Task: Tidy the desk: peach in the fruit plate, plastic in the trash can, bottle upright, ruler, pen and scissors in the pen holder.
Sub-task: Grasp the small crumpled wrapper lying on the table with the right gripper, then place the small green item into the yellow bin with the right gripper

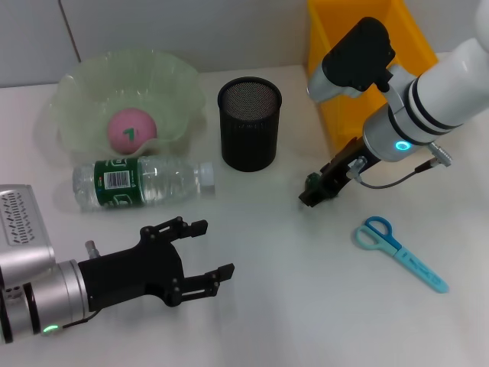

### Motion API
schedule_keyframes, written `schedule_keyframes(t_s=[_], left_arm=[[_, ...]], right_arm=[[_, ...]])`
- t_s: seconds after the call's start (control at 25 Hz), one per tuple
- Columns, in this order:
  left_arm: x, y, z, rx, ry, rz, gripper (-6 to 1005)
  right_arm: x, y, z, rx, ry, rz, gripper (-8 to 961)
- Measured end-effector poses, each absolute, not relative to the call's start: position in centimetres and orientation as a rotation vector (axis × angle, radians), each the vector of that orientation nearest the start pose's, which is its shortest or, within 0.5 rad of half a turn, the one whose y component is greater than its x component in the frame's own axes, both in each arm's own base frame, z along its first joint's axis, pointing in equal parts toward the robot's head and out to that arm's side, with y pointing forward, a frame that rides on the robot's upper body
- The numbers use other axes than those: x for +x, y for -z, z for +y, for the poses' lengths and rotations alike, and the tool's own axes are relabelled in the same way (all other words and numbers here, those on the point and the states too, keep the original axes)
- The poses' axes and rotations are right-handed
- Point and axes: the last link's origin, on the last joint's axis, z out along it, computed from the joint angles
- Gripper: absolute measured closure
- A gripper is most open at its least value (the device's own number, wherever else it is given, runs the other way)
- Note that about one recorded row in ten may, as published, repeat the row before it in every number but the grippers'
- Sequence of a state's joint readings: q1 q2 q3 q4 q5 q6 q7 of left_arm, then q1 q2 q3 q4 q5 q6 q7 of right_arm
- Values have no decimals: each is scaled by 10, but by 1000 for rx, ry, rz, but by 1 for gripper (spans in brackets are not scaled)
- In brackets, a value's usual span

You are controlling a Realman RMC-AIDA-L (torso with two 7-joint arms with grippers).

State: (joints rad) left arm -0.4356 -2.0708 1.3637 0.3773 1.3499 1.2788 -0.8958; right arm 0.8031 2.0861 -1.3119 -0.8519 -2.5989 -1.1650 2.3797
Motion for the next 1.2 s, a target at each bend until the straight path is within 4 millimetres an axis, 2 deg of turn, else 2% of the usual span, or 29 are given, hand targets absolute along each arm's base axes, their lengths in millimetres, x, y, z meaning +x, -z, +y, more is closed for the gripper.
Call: schedule_keyframes(t_s=[0.08, 0.48, 1.04, 1.2], left_arm=[[-273, 83, 288, -2737, 699, -366, 189], [-273, 82, 288, -2736, 694, -349, 191], [-276, 80, 287, -2723, 698, -354, 194], [-276, 79, 287, -2723, 697, -354, 195]], right_arm=[[201, 45, 409, -2569, 434, 814, 165], [199, 45, 410, -2563, 429, 822, 517], [191, 35, 409, -2554, 401, 841, 529], [178, 23, 407, -2565, 380, 817, 528]])
